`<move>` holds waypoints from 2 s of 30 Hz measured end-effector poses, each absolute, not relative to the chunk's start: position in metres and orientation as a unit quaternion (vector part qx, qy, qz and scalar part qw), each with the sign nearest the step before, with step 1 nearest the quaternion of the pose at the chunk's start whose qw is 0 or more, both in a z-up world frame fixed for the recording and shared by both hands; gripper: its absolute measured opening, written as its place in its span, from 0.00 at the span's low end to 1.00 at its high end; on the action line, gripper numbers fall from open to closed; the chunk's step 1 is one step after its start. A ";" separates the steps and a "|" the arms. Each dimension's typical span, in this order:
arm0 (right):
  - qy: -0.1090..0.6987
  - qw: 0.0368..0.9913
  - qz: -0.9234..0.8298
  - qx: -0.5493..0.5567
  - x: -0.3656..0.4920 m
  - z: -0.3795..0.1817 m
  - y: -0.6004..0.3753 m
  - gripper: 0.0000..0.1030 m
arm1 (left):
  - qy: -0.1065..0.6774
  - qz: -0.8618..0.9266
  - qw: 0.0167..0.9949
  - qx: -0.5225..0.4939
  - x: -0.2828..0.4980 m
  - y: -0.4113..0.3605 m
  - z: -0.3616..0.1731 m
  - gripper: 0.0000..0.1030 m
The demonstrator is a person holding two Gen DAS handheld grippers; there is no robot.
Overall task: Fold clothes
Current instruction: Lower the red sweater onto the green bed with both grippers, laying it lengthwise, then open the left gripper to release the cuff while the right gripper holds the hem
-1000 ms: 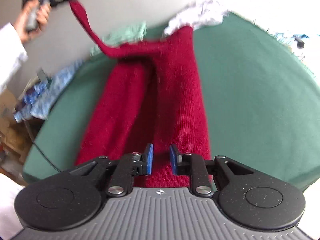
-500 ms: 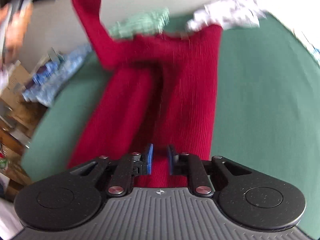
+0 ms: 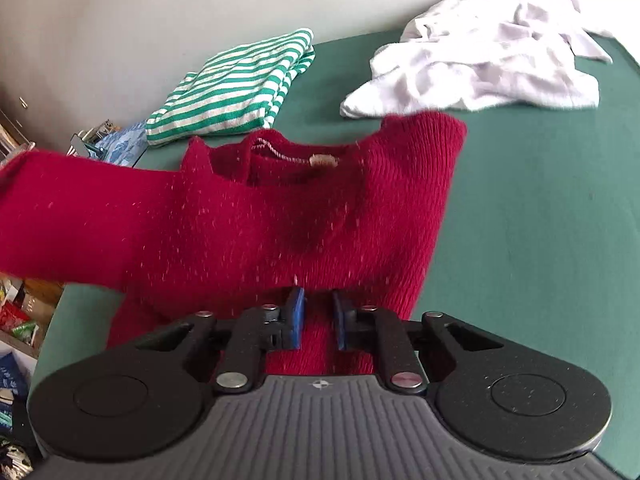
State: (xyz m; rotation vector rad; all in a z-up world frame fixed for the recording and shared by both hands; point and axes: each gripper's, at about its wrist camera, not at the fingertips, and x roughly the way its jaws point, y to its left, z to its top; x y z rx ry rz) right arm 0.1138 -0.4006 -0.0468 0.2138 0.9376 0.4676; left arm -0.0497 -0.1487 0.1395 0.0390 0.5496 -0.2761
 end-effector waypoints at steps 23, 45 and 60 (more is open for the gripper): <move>0.464 0.784 0.282 0.300 0.127 -0.056 -0.402 0.38 | 0.357 -0.344 0.863 0.096 -0.126 -0.199 0.071 0.00; 0.398 0.834 0.292 0.247 0.136 0.002 -0.397 0.05 | 0.355 -0.408 0.837 0.081 -0.156 -0.204 0.067 0.00; 0.451 0.823 0.248 0.240 0.081 -0.056 -0.429 0.10 | 0.433 -0.459 0.770 0.093 -0.164 -0.209 0.039 0.00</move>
